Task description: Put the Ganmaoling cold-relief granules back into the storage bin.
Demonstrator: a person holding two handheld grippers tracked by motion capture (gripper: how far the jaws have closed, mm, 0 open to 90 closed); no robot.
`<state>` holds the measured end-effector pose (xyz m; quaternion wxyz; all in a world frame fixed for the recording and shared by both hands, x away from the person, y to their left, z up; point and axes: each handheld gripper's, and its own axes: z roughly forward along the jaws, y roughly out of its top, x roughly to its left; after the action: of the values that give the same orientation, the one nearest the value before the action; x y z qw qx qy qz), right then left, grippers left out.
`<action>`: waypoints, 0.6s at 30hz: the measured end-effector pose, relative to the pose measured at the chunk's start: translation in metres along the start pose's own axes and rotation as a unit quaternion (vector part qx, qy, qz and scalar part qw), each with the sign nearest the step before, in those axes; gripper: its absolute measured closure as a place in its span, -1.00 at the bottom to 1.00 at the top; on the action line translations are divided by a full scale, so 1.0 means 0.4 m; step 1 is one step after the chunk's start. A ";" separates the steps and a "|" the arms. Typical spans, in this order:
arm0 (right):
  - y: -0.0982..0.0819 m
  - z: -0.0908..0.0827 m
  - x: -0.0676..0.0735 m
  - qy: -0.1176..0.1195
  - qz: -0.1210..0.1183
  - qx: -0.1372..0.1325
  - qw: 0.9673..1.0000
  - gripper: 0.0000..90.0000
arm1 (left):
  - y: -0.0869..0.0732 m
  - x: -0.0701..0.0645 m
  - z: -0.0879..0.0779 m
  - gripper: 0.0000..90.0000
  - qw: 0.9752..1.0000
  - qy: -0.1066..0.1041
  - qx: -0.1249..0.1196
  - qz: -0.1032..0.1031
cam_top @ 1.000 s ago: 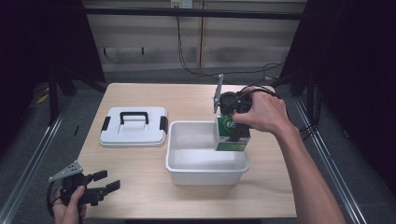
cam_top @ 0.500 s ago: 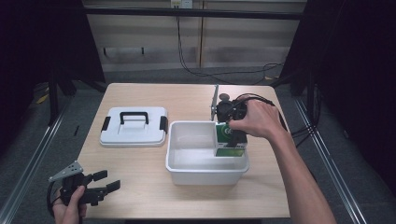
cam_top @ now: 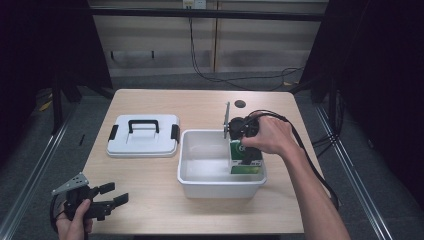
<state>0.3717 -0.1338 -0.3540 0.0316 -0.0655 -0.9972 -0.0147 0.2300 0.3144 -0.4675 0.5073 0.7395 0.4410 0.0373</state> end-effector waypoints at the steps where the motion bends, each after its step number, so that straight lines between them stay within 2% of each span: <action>1: 0.000 0.005 -0.001 0.001 -0.003 0.001 1.000 -0.65 | 0.000 0.000 0.000 -0.64 1.000 0.000 0.000 0.000; 11: -0.003 0.057 -0.007 0.008 -0.003 -0.001 1.000 -0.65 | 0.000 0.000 -0.002 -0.64 1.000 0.001 -0.001 0.000; 18: 0.004 0.087 -0.006 0.009 0.000 0.010 1.000 -0.65 | -0.001 0.000 -0.002 -0.64 1.000 0.000 -0.001 -0.001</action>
<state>0.3720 -0.1314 -0.3889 0.0409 -0.0652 -0.9970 -0.0050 0.2296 0.3151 -0.4674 0.5081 0.7383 0.4419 0.0376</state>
